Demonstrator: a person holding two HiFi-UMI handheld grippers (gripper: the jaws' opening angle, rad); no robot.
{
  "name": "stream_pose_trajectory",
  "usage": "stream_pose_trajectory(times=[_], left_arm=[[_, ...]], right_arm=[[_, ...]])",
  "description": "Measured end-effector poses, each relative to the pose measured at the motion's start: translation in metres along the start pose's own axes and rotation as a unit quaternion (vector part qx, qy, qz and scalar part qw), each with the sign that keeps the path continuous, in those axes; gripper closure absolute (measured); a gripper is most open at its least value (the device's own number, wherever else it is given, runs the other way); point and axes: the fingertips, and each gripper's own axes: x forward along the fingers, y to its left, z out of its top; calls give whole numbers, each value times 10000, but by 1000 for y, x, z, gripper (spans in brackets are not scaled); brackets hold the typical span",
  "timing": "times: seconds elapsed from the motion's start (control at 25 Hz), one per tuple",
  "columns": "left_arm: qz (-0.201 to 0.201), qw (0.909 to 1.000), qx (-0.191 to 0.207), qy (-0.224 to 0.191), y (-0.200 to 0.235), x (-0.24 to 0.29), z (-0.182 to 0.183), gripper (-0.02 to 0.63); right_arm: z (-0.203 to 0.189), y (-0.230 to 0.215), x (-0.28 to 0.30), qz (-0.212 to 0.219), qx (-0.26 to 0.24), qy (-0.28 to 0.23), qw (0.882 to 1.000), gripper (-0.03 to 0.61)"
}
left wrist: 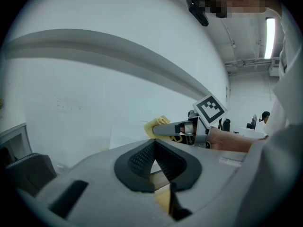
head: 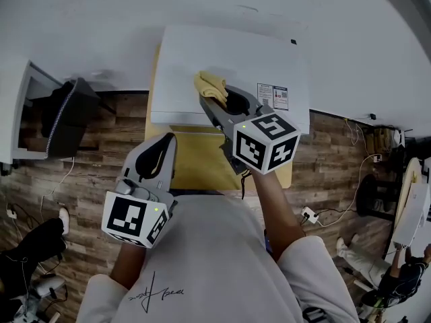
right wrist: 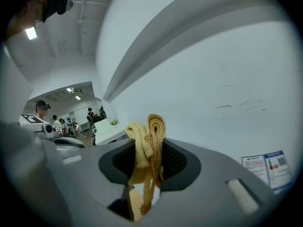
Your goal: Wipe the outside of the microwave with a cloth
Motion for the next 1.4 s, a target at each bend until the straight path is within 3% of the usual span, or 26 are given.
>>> stream_pose_trajectory(times=[0.6, 1.08, 1.4], left_arm=[[82, 9999, 37, -88, -14, -3, -1, 624], [181, 9997, -127, -71, -21, -12, -12, 624], [166, 9998, 39, 143, -22, -10, -25, 624]], right_arm=[[-13, -33, -88, -702, -128, -405, 9966, 451], [-38, -35, -149, -1202, -754, -559, 9883, 453], [-61, -43, -188, -1445, -346, -797, 9857, 454]])
